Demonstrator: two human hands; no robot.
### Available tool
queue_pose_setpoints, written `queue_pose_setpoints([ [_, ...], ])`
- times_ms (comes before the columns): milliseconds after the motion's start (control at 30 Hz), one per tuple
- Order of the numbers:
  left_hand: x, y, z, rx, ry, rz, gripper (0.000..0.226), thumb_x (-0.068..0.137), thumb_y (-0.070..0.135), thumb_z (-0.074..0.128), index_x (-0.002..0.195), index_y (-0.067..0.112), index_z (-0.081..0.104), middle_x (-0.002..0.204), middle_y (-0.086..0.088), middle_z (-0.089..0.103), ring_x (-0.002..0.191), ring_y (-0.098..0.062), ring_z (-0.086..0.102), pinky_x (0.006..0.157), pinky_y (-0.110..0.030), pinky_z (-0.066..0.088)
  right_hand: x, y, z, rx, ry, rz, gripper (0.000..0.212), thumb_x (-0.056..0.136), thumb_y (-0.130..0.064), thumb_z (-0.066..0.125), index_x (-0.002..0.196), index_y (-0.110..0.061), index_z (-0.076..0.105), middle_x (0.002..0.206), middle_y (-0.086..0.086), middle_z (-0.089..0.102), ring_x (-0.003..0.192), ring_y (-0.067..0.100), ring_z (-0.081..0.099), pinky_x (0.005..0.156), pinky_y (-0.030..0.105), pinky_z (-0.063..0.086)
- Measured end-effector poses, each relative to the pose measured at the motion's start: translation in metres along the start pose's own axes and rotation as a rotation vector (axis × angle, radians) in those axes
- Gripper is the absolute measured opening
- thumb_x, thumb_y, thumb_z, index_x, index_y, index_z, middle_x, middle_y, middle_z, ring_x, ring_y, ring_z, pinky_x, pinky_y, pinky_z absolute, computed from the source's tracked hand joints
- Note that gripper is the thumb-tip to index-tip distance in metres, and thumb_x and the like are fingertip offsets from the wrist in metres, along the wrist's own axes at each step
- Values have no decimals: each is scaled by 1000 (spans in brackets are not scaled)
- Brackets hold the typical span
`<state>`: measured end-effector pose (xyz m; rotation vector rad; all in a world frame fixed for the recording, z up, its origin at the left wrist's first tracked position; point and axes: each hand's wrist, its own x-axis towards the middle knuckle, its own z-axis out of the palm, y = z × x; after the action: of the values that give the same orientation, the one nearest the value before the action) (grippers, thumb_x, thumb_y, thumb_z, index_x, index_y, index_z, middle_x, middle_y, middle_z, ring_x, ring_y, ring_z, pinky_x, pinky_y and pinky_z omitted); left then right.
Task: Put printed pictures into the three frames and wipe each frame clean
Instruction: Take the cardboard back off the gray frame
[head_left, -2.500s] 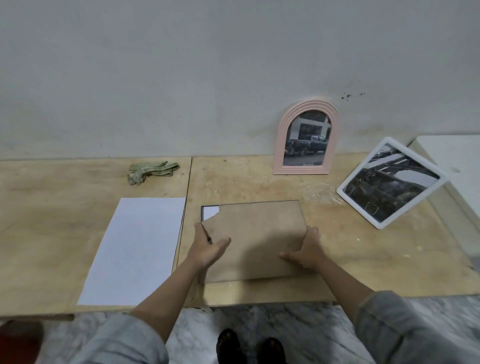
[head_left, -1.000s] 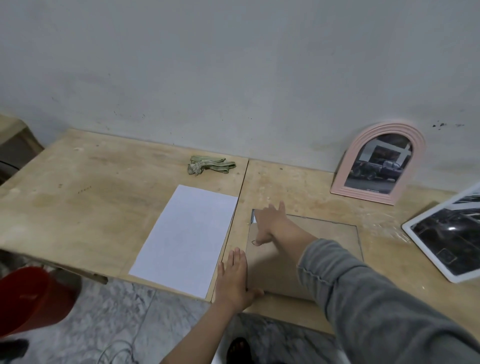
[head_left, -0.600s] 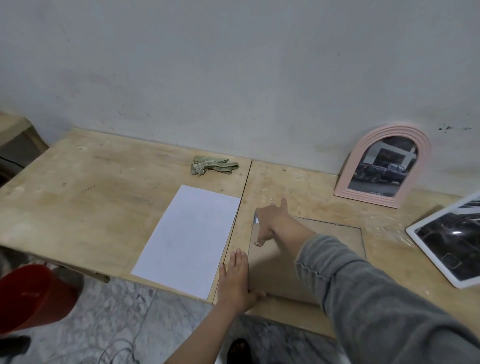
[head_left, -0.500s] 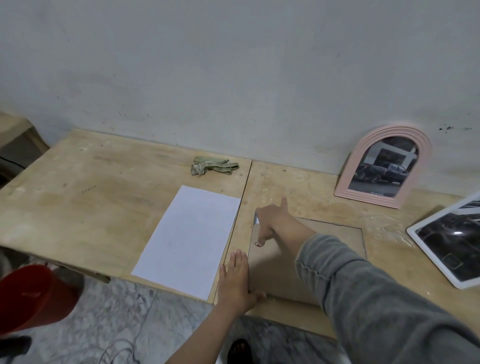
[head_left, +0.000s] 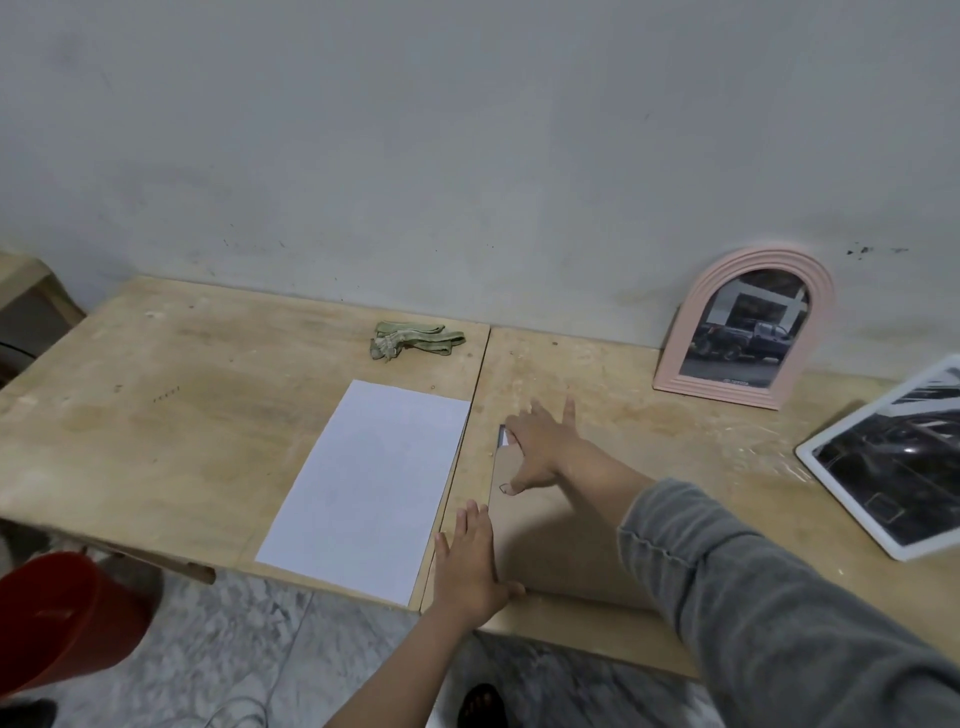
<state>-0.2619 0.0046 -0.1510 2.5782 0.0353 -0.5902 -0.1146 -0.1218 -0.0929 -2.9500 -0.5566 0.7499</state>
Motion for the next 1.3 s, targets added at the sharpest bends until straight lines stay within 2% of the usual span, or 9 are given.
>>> queue_pose_setpoints([
  [133, -1, -1, 1, -68, 19, 16, 111, 78, 43, 70, 151, 11, -8, 161, -4, -10, 148, -22, -10, 116, -48, -6, -5, 5, 14, 56, 117, -12, 73, 63, -59, 71, 119, -25, 39, 158, 9, 10, 145, 29, -11, 104, 66, -16],
  [300, 0, 5, -2, -145, 73, -23, 113, 67, 41, 80, 149, 6, 9, 159, -9, 10, 147, -29, 6, 118, -47, 12, -13, 6, 16, 127, 204, -12, 56, 64, -55, 74, 99, -32, 38, 158, 11, -12, 142, 30, -23, 104, 61, -20],
  [433, 1, 7, -3, -200, 65, -44, 118, 62, 36, 85, 147, 5, 8, 152, -12, 25, 140, -34, 21, 111, -49, 27, -29, 13, 22, 194, 358, 41, 64, 68, -51, 72, 121, -36, 39, 155, 9, -24, 141, 30, -25, 106, 58, -19],
  [633, 4, 4, -6, -174, 48, -12, 106, 60, 35, 86, 139, 6, 21, 150, -14, 27, 138, -36, 23, 110, -52, 27, -80, 55, 61, 534, 609, 614, 71, 81, -40, 62, 140, -20, 29, 157, 17, 3, 144, 35, 2, 112, 58, 0],
  [767, 4, -4, -13, -156, 62, -36, 109, 60, 35, 87, 140, 6, 19, 151, -14, 26, 139, -36, 24, 110, -52, 29, -109, 81, 91, 743, 608, 888, 75, 82, -36, 64, 140, -5, 29, 146, 23, 27, 135, 41, 26, 111, 56, 14],
  [967, 4, -2, -14, -153, 72, -20, 105, 57, 36, 88, 136, 6, 26, 148, -14, 30, 135, -35, 31, 107, -48, 34, -135, 94, 98, 905, 596, 899, 66, 84, -37, 64, 127, 7, 40, 125, 26, 42, 114, 45, 46, 97, 49, 42],
  [1067, 8, 5, -20, -185, 101, -21, 89, 53, 33, 87, 122, 10, 36, 123, -8, 48, 115, -30, 49, 88, -41, 48, -138, 99, 89, 920, 597, 924, 63, 85, -41, 62, 127, 4, 43, 128, 21, 39, 108, 42, 52, 94, 45, 45],
  [1167, 6, 5, -27, -178, 126, -55, 76, 57, 24, 82, 117, 7, 39, 108, -7, 54, 100, -27, 56, 67, -30, 45, -135, 95, 83, 936, 562, 926, 61, 85, -40, 62, 129, -2, 43, 131, 17, 37, 108, 39, 54, 92, 40, 44],
  [1300, 7, -2, -35, -190, 117, -140, 65, 60, 18, 75, 108, 10, 33, 103, -6, 46, 100, -26, 49, 69, -31, 46, -129, 88, 82, 975, 573, 900, 56, 82, -37, 67, 123, -7, 43, 127, 15, 41, 105, 37, 55, 89, 38, 44],
])
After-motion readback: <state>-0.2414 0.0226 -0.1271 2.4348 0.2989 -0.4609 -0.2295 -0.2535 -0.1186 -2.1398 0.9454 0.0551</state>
